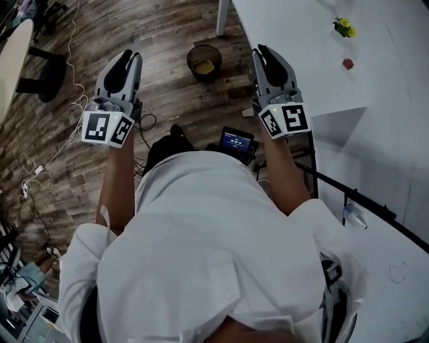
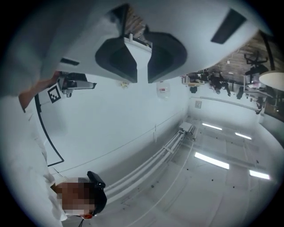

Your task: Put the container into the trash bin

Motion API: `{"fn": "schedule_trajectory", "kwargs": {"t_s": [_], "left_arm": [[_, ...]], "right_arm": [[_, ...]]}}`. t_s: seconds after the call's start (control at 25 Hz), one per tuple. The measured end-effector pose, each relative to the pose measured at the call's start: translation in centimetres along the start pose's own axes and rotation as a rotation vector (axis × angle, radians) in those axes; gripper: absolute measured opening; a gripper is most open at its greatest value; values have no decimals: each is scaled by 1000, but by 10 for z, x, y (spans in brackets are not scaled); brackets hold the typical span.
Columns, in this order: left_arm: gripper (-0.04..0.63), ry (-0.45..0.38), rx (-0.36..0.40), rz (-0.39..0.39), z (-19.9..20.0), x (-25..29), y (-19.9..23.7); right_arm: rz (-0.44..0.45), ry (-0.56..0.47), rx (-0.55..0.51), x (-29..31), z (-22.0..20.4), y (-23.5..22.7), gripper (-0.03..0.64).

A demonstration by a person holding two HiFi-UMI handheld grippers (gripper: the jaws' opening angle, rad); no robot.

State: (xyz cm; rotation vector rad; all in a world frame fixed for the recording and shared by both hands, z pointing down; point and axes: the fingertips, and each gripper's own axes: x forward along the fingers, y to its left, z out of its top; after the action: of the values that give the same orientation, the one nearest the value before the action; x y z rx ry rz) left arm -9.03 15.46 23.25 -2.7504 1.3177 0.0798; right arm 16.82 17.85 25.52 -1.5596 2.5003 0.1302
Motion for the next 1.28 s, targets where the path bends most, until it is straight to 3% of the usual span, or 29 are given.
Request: {"fn": "schedule_trajectory", "kwargs": {"t_s": [0.4,0.8,1.28], "left_arm": [[78,25,-98,43,-22,-43,48],[78,51,-104,22,-31,-81,76],[78,52,-111,-16,-35,-88,68]], "right_arm": [[-61,78,43,9,-24,46,55],[-66,85,31,29,-36,96,50],[-61,105,25,28,-43,120,50]]}}
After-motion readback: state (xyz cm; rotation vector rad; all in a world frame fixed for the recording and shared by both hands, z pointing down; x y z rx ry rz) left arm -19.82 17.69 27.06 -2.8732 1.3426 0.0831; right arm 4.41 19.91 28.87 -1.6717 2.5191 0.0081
